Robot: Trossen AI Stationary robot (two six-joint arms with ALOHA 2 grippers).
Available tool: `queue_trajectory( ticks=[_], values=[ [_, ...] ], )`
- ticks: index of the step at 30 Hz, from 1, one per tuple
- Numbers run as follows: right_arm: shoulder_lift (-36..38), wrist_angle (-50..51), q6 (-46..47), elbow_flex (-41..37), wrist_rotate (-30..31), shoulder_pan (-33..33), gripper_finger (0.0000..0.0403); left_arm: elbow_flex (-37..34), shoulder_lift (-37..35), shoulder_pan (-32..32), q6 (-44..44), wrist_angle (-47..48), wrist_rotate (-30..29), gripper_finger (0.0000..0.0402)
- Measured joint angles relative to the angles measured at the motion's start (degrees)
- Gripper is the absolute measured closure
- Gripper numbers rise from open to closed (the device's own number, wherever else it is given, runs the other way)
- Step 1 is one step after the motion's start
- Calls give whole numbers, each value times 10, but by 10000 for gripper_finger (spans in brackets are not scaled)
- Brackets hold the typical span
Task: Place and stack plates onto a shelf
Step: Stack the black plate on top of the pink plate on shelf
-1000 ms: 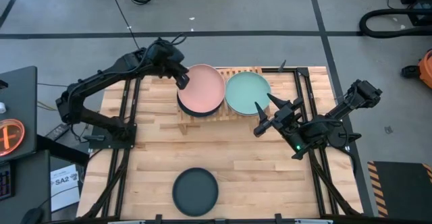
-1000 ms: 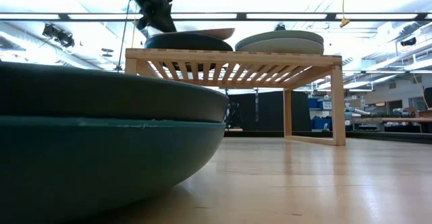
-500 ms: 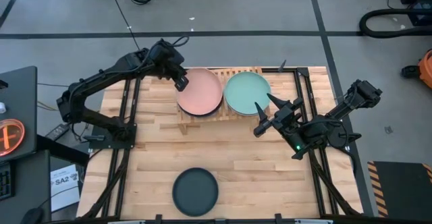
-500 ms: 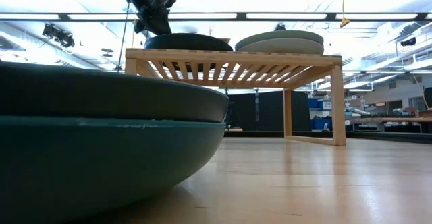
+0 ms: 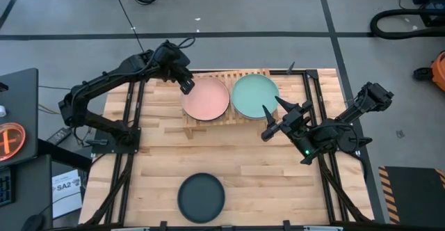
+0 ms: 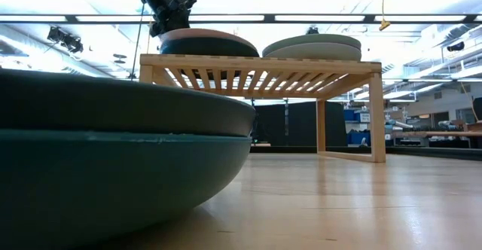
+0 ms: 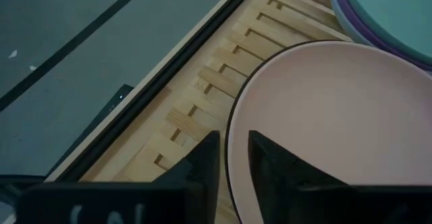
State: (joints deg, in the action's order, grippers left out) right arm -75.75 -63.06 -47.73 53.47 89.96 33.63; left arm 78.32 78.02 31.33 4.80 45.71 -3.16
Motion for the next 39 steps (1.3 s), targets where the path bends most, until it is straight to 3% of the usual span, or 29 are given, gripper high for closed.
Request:
queue_trajectory(
  ticks=[10,23,34,39],
  values=[
    [0,0,0,0,0,0,159,0,0,0,-1,-7,-1,269],
    [0,0,13,0,0,0,159,0,-51,-21,-45,-43,0,267],
    [0,2,43,0,-64,0,159,0,-185,-171,-13,27,-1,267],
    [0,29,60,0,-100,0,159,-24,-237,-291,33,43,-58,267]
  ],
)
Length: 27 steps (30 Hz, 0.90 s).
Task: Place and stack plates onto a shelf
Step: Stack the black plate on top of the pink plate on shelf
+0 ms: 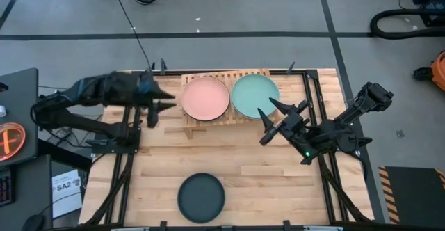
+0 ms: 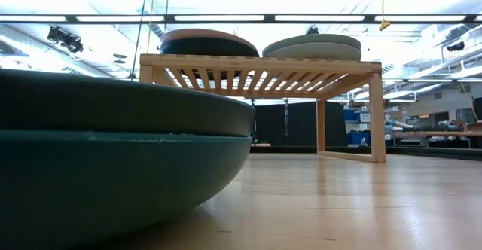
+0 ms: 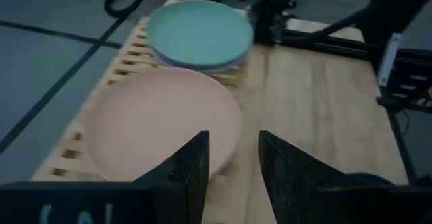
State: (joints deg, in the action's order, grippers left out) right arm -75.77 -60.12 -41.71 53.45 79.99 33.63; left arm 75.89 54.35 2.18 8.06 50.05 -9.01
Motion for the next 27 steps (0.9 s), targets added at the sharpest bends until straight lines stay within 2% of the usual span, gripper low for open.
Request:
queue_trajectory(
  ticks=[3,6,12,14,17,24,27],
  values=[
    [0,48,66,0,-34,0,159,-62,-36,-78,36,-36,-64,267],
    [0,124,155,0,-99,0,159,-143,-75,-148,67,-88,-111,267],
    [0,249,337,0,-295,-7,159,-294,-129,-254,97,-230,-131,267],
    [0,273,385,0,-338,-10,159,-331,-137,-283,96,-277,-133,267],
    [0,305,449,0,-364,-14,159,-374,-140,-321,95,-339,-153,267],
    [0,357,541,0,-367,-15,159,-444,-139,-386,94,-420,-234,267],
    [0,368,573,0,-369,-14,159,-462,-139,-403,94,-445,-247,267]
  ],
)
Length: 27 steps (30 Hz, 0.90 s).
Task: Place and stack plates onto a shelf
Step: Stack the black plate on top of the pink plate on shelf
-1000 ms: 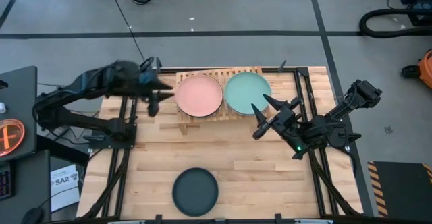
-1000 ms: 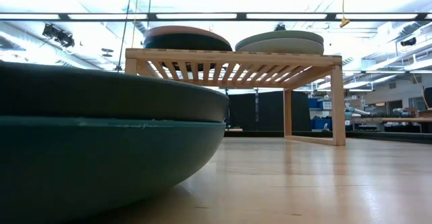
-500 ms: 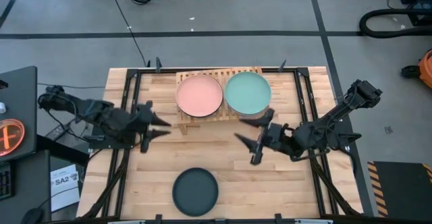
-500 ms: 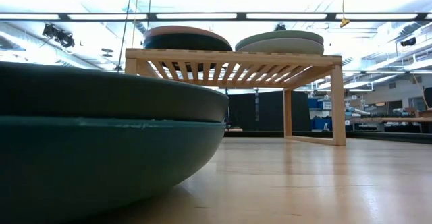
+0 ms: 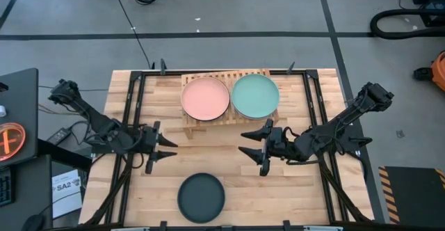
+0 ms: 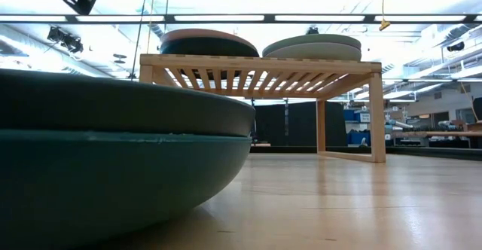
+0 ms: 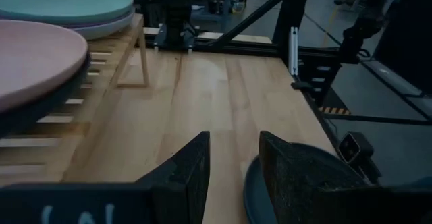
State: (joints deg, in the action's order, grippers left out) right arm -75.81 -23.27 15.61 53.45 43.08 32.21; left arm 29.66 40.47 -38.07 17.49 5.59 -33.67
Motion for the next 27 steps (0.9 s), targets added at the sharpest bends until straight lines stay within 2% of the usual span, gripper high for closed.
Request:
queue_trajectory(
  ticks=[5,9,14,23,27],
  values=[
    [0,3,48,0,-42,1,159,-18,0,-18,37,-3,1,267],
    [0,3,48,0,-66,1,159,-32,2,-31,109,-2,9,267],
    [0,3,24,0,-72,1,159,-41,18,-44,237,15,77,267],
    [0,3,-2,0,-72,-1,159,-42,111,-57,488,10,148,267],
    [0,6,-8,0,-72,-1,159,-42,157,-57,542,-18,177,267]
  ],
)
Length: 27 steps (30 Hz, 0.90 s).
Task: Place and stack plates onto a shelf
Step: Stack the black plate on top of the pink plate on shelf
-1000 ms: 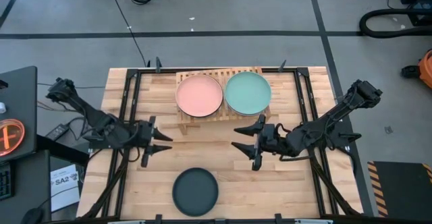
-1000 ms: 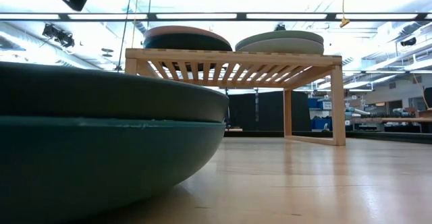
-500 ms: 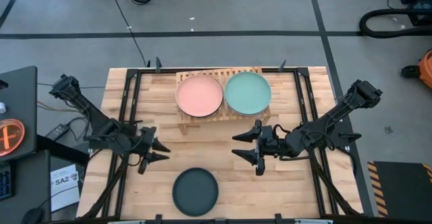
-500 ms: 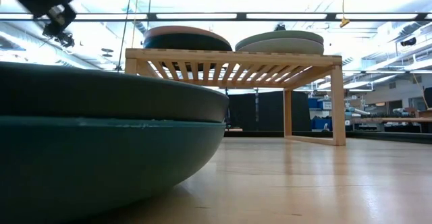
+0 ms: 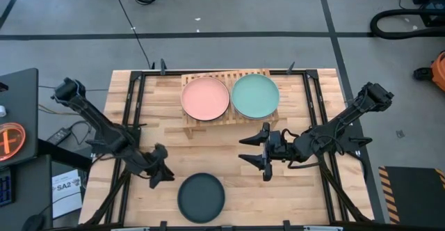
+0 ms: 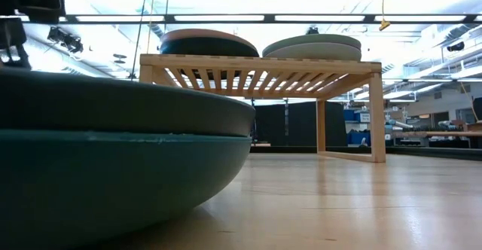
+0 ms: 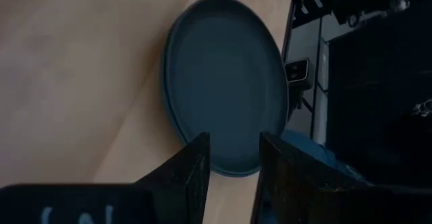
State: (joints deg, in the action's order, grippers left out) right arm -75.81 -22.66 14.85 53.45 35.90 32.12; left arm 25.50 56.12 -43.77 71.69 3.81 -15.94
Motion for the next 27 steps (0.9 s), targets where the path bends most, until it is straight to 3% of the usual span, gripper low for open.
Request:
queue_trajectory(
  ticks=[7,14,27],
  values=[
    [0,8,0,0,0,0,159,0,63,11,-6,-49,-23,267],
    [0,15,0,0,0,0,159,0,126,42,-116,-77,-82,267],
    [0,18,0,0,0,0,159,1,237,77,-291,-226,-101,267]
  ],
)
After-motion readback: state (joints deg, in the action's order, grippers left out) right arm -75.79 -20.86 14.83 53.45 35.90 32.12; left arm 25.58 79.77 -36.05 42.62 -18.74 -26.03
